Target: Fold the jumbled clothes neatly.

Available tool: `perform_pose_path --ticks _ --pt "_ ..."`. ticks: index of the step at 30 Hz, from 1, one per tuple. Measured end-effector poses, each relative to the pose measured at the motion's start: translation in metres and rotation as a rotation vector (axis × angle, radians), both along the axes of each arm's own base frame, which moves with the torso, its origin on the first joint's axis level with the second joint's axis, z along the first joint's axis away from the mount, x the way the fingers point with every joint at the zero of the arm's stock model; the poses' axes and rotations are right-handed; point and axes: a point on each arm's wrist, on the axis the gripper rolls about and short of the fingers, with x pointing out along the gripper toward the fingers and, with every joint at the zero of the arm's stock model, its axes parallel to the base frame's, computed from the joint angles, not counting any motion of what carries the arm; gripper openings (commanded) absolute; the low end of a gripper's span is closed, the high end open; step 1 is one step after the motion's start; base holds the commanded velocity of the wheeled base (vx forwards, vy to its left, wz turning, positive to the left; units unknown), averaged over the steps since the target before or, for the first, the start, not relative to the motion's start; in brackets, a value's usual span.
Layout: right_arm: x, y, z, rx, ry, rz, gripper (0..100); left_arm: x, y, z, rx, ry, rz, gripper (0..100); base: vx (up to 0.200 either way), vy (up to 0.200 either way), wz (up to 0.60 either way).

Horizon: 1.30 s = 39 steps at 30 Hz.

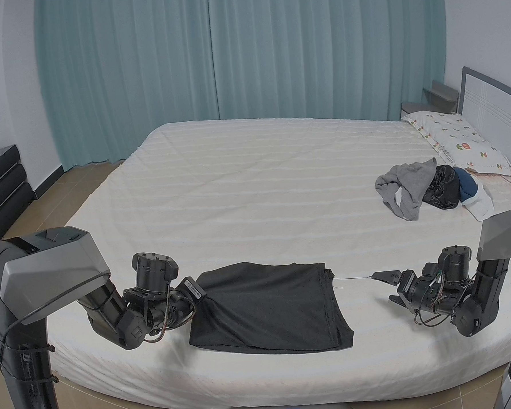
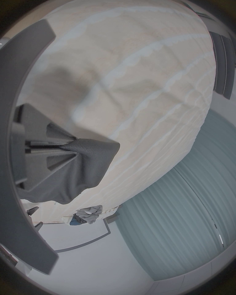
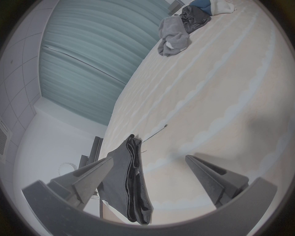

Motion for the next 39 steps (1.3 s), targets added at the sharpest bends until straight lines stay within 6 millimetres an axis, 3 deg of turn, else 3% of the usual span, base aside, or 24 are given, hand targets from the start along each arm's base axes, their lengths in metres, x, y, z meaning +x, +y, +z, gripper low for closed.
perform_pose_path --ticks 8,33,34,39 --pt "0.0002 0.0006 0.0002 0.000 -0.002 0.001 100 0.0009 0.0076 -0.0007 -0.001 0.006 0.020 0 0.000 0.200 0.00" --pt "-0.0013 0.0062 -0.0008 -0.002 0.003 0.019 100 -0.0046 0.0043 -0.0043 -0.006 0.027 0.009 0 0.000 0.000 0.00" --pt "-0.0013 0.0062 -0.0009 -0.002 0.003 0.019 100 -0.0046 0.0044 -0.0043 -0.008 0.027 0.011 100 0.000 0.000 0.00" --pt "-0.0014 0.0066 -0.0009 -0.003 0.004 0.019 100 -0.0055 0.0029 -0.0046 -0.009 0.030 0.010 100 0.000 0.000 0.00"
